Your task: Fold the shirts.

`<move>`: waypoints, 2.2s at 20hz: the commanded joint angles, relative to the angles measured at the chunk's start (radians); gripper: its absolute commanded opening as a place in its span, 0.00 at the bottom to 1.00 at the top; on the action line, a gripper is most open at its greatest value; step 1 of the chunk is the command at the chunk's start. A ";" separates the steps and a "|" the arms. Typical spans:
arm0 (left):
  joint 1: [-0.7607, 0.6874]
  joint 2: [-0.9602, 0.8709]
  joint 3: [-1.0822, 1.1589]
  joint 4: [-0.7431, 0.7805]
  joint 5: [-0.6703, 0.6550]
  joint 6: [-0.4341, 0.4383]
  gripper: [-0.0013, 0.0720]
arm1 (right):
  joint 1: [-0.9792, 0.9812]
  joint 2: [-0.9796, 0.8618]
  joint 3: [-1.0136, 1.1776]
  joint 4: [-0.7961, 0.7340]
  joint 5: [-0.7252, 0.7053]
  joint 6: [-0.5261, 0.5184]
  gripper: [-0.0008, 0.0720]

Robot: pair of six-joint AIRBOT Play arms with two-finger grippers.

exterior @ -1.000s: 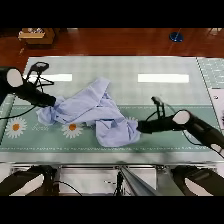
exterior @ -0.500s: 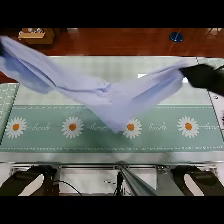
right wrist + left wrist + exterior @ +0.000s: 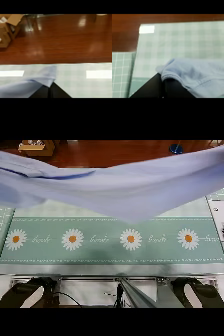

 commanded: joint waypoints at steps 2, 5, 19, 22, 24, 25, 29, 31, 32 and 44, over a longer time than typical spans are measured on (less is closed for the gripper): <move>0.000 0.047 0.014 -0.121 -0.060 -0.011 0.05 | -0.011 0.002 0.115 -0.089 0.093 0.000 0.04; 0.000 0.111 0.014 -0.339 -0.012 -0.064 0.05 | -0.011 0.002 0.188 -0.089 0.075 0.000 0.04; 0.000 0.187 -0.373 -0.555 -0.097 -0.092 0.05 | -0.006 -0.233 0.272 -0.187 0.368 -0.084 0.04; -0.001 0.187 -0.634 -0.556 0.032 -0.065 0.05 | -0.006 -0.373 0.272 -0.166 0.359 -0.093 0.04; -0.002 0.185 -0.802 -0.557 0.138 -0.066 0.05 | -0.006 -0.467 0.272 -0.140 0.359 -0.099 0.04; -0.002 0.184 -0.880 -0.558 0.193 -0.066 0.05 | -0.006 -0.517 0.272 -0.116 0.359 -0.106 0.04; -0.001 0.180 -1.099 -0.557 0.356 -0.065 0.05 | -0.006 -0.701 0.272 -0.063 0.293 -0.126 0.04; -0.001 0.177 -1.157 -0.556 0.423 -0.042 0.05 | -0.006 -0.787 0.272 -0.058 0.241 -0.125 0.04; -0.001 0.177 -1.175 -0.555 0.463 -0.039 0.05 | -0.006 -0.830 0.272 -0.045 0.222 -0.124 0.04; -0.001 -0.048 -1.185 -0.555 0.777 -0.039 0.05 | -0.010 -1.120 0.277 0.118 0.188 -0.126 0.46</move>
